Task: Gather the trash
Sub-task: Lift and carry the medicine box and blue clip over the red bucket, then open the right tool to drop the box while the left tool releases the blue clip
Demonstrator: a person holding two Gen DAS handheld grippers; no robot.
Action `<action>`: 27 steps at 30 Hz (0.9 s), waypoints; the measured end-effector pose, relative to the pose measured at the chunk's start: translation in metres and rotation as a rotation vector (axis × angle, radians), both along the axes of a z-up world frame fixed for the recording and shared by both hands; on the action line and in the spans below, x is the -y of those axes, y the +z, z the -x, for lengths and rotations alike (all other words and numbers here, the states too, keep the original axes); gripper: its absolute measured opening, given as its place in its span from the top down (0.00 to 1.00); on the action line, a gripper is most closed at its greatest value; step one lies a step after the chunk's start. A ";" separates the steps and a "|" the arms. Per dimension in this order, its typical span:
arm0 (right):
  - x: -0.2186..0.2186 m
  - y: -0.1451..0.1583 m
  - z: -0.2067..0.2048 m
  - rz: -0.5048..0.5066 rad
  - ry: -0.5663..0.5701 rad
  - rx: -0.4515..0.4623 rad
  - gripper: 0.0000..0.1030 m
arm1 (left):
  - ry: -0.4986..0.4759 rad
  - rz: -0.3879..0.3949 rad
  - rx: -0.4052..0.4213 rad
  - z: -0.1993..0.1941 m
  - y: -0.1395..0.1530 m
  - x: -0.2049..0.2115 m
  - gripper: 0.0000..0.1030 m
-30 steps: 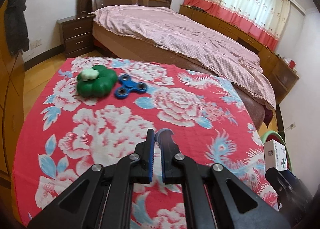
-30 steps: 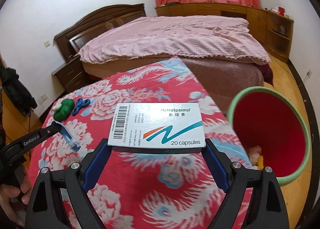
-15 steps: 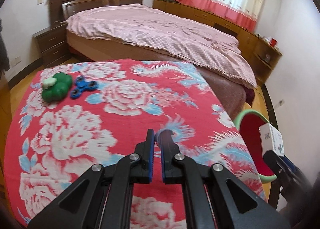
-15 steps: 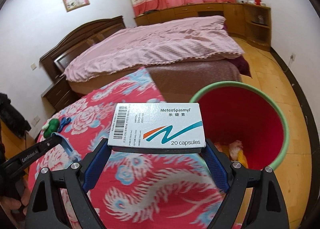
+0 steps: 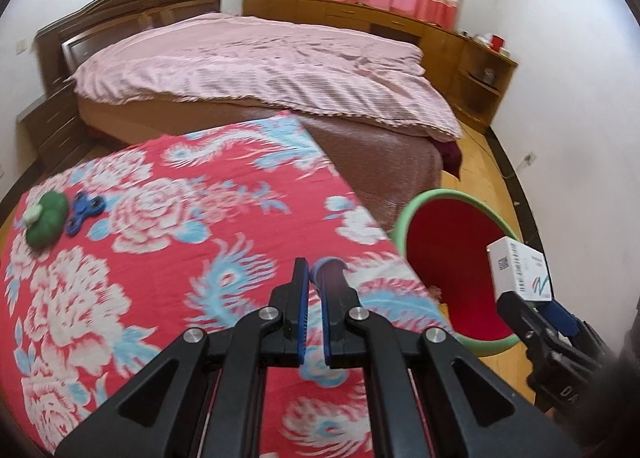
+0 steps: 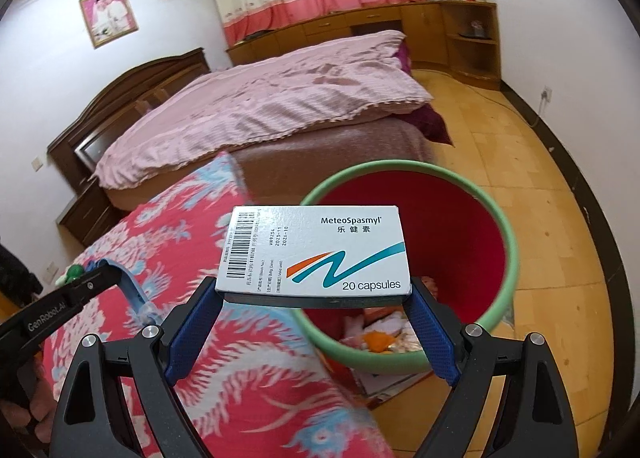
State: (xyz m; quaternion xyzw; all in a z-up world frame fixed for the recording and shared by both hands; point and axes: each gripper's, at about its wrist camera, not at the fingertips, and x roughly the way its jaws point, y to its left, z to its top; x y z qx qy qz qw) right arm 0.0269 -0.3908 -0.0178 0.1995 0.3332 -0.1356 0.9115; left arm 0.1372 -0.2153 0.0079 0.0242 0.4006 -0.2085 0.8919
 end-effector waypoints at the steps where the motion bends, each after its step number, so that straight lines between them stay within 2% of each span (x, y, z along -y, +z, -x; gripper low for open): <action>1: 0.004 -0.001 0.002 0.000 -0.009 -0.001 0.12 | -0.008 -0.001 0.002 0.000 0.000 0.004 0.96; 14: 0.052 -0.015 0.016 -0.011 -0.114 -0.038 0.12 | -0.158 -0.011 0.000 -0.001 -0.006 0.083 0.96; 27: 0.076 -0.025 0.009 -0.029 -0.129 -0.054 0.11 | -0.196 -0.027 -0.018 -0.012 -0.017 0.115 0.96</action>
